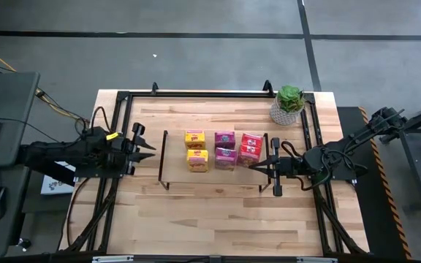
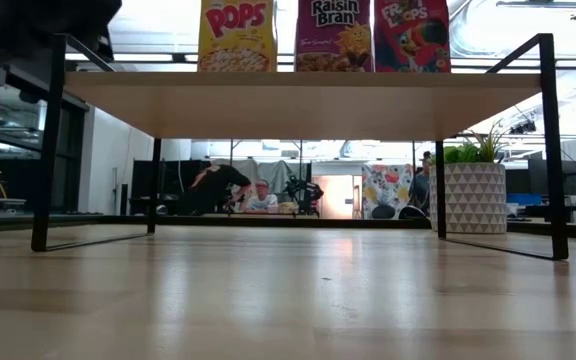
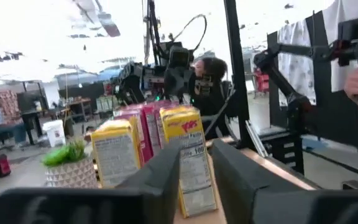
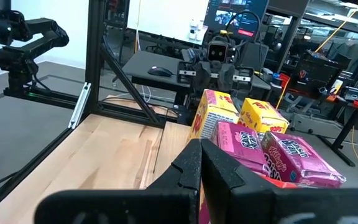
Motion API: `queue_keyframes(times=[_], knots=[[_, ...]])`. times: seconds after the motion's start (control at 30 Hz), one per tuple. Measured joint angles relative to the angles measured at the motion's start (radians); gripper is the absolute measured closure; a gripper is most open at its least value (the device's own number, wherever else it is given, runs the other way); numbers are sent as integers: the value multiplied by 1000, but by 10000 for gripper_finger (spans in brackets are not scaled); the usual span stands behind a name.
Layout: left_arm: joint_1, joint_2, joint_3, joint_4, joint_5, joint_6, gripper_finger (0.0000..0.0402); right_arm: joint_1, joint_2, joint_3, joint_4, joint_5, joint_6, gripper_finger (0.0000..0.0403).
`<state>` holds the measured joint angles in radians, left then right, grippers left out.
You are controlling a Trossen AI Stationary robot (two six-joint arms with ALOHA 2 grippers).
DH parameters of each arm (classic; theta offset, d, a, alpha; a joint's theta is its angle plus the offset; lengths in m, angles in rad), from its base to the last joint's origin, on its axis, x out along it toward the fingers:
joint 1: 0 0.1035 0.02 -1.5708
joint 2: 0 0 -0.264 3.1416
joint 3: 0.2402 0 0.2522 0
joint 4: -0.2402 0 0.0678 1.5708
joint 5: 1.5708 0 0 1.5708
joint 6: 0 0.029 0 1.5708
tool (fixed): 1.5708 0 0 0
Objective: Stack cereal on shelf
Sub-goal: Return to Home Position
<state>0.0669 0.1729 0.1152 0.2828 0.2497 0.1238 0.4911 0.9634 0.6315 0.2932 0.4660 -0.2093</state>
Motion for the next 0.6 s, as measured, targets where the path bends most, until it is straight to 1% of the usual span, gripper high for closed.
queue_keyframes(times=[0.1, 0.17, 0.2, 0.33, 0.47, 0.6], knots=[[0, -10, -3, 17, 4, 7, 356, 0, 0, 0, 0, 0, 12, 402], [0, -11, -3, 0, 4, 9, 386, 0, 0, 0, 0, 0, 18, 402], [0, -11, -3, -12, 4, 10, 393, 0, 0, 0, 0, 0, 18, 402], [0, -11, -3, -62, -10, 11, 395, 0, 0, 0, 4, 0, 18, 402], [0, -11, -3, -75, -17, 11, 400, 0, -1, 0, 4, 6, 15, 402], [0, -11, -3, -85, -18, 17, 401, 0, -1, -1, -10, 33, -32, 402]])
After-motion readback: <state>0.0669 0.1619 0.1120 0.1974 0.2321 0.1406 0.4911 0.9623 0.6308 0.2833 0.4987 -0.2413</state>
